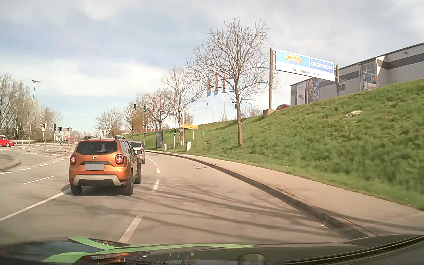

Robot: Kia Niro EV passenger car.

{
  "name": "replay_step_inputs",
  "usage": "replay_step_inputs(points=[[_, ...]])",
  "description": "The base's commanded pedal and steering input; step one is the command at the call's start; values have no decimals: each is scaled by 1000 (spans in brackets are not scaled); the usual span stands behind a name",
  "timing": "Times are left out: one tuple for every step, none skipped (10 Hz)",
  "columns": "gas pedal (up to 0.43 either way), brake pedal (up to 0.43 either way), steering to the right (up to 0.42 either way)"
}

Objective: Follow the waypoints while adhering to traffic rules and regulations

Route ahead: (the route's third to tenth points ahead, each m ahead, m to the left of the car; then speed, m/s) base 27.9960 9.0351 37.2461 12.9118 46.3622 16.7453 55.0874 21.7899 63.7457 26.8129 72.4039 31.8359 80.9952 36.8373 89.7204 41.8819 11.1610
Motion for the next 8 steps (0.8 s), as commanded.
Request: replay_step_inputs(points=[[67, 0, -59], [67, 0, -61], [79, 0, -64], [79, 0, -66], [87, 0, -66], [87, 0, -66], [87, 0, -66], [98, 0, -66]])
